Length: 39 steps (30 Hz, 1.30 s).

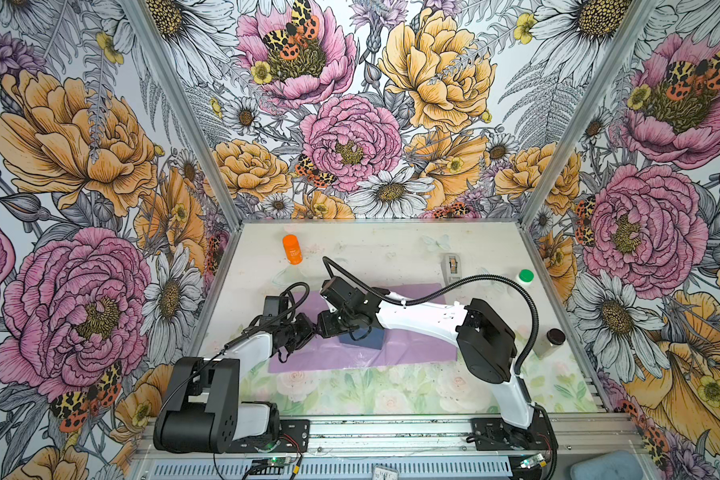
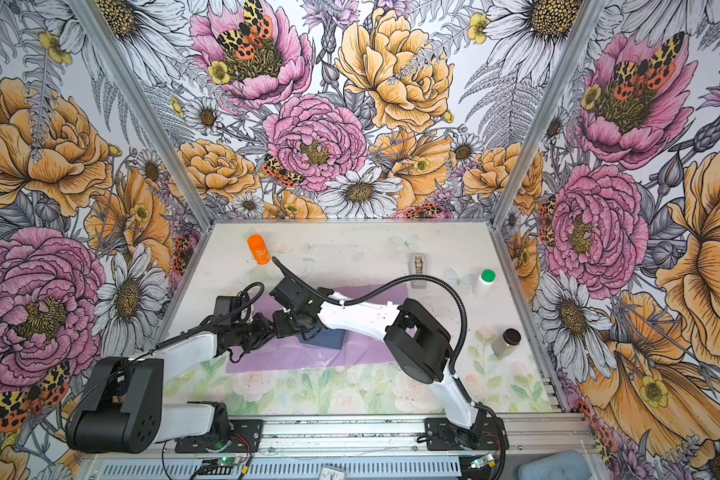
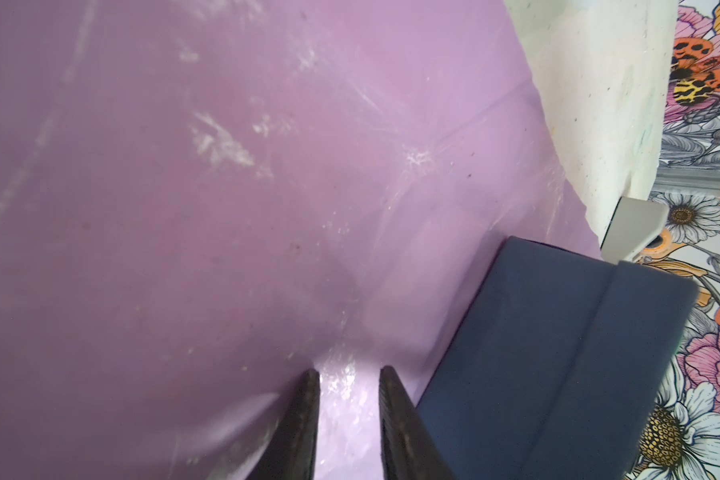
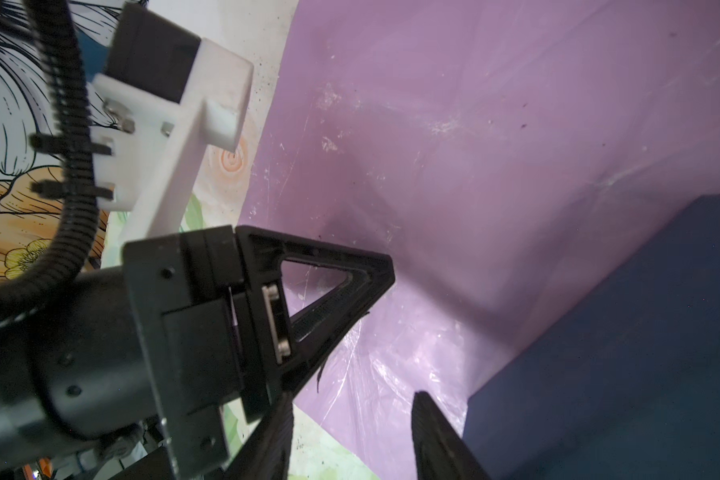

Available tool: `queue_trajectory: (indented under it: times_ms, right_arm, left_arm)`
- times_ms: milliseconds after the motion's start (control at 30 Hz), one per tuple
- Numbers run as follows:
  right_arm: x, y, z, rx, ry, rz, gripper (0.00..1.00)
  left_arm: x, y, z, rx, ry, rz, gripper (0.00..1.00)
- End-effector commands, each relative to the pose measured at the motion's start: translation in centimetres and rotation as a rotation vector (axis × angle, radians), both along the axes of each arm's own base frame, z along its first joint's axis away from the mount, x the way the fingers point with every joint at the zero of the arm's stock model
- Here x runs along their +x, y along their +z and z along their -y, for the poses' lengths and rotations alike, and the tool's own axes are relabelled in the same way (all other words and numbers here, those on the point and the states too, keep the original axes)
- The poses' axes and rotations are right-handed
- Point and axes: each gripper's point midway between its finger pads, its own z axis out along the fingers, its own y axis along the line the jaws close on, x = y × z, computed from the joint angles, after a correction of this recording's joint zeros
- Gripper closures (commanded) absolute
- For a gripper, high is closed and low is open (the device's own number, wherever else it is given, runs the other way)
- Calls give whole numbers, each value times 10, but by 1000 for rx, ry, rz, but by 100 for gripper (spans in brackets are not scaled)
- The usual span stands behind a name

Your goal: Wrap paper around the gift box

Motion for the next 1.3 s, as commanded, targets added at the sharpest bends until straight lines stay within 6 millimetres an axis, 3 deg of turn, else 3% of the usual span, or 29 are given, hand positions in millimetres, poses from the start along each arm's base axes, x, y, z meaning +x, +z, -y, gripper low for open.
queue_trajectory:
  times_ms: [0,200,367,467,567,700,833,933,1267]
  right_arm:
    - [-6,-1,20,-63,-29,-14,51]
    - [-8,3,23,-58,-31,-14,51]
    - [0,44,29,-10,-38,82,42]
    - [7,72,46,12,-66,146,36]
    - [16,85,81,24,-138,158,31]
    - [32,73,144,3,-277,122,28]
    - [44,54,182,43,-355,51,25]
    - [48,41,183,92,-347,13,24]
    - [66,9,157,143,-282,-49,27]
  left_arm:
    - [-35,-37,-19,92,33,-163,72]
    - [-35,-38,-19,91,31,-165,72]
    - [-35,-37,-19,92,31,-165,72]
    - [-35,-37,-19,94,32,-166,72]
    - [-35,-36,-20,95,32,-163,72]
    - [-34,-36,-19,95,30,-162,72]
    - [-34,-36,-18,93,25,-163,72]
    - [-33,-35,-18,90,24,-160,72]
    - [-35,-31,-17,82,29,-152,72]
